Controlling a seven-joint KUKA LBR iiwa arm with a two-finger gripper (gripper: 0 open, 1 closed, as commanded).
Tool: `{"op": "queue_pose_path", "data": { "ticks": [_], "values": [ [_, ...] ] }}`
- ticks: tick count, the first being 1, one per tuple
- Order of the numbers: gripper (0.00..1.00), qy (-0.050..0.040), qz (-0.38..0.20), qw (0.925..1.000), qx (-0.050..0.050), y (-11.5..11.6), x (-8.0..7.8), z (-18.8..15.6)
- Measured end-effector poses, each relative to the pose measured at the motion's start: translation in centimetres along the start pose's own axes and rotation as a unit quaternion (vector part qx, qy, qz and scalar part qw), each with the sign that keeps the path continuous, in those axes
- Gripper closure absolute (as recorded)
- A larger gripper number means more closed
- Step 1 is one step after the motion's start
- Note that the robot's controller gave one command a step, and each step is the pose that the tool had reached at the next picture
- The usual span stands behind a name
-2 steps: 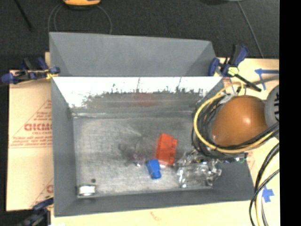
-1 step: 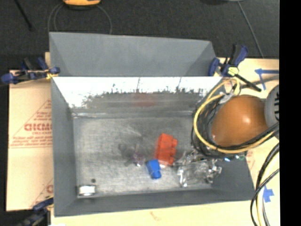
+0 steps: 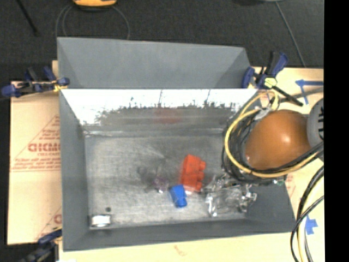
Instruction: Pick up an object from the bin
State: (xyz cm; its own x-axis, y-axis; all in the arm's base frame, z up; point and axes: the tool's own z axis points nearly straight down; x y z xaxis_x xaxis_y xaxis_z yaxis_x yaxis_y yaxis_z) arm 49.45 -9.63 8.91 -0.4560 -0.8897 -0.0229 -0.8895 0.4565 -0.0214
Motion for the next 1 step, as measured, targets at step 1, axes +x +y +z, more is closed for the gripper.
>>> {"op": "queue_pose_path", "data": {
  "ticks": [1],
  "values": [
    [1.0,0.0107,0.002,0.9999,-0.008,-0.25,-0.16,-5.26]
  ]
}}
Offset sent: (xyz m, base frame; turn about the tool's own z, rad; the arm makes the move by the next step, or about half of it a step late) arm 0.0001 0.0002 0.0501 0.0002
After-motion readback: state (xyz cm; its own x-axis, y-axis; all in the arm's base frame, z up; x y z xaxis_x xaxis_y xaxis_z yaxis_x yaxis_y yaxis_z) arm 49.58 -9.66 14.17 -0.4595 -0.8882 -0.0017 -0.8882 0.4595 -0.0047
